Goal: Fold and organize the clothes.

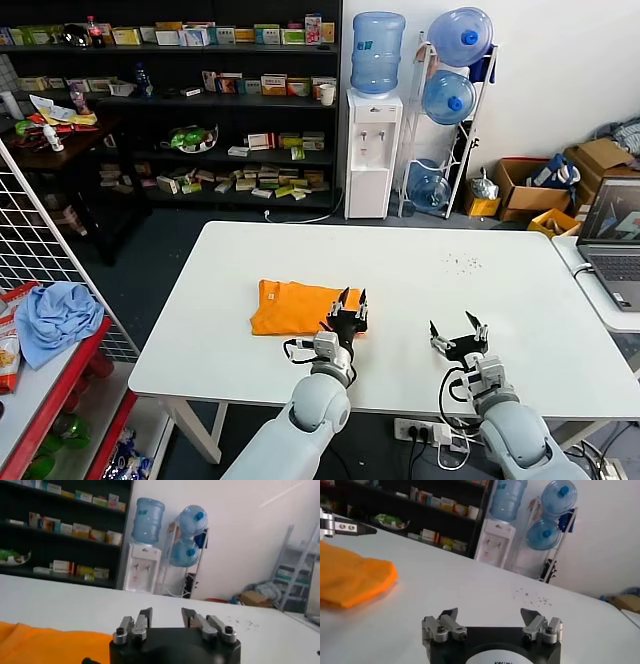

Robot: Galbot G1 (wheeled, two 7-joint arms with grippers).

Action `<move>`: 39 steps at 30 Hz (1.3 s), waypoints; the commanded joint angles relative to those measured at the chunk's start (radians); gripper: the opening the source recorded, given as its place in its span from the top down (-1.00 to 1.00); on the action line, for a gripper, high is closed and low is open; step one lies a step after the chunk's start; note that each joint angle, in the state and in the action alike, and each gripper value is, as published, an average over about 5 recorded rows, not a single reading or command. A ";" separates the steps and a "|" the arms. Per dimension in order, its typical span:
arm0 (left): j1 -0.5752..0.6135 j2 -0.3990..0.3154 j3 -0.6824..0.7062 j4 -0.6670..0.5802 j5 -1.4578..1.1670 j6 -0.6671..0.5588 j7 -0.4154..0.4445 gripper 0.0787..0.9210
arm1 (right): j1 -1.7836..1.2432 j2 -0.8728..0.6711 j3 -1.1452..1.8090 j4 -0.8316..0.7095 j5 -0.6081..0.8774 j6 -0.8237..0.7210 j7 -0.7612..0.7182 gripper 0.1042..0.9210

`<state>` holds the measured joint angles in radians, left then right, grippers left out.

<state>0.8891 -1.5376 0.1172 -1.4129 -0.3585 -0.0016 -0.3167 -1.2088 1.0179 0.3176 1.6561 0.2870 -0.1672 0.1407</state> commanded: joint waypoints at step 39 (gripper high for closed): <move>0.462 0.418 -0.539 -0.279 0.212 -0.111 0.265 -0.77 | -0.146 0.263 0.371 0.148 -0.097 0.005 -0.314 -0.76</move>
<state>1.3034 -1.1352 -0.3498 -1.6491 -0.1593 -0.1398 -0.0789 -1.3245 1.2512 0.6369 1.7900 0.2179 -0.1945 -0.1463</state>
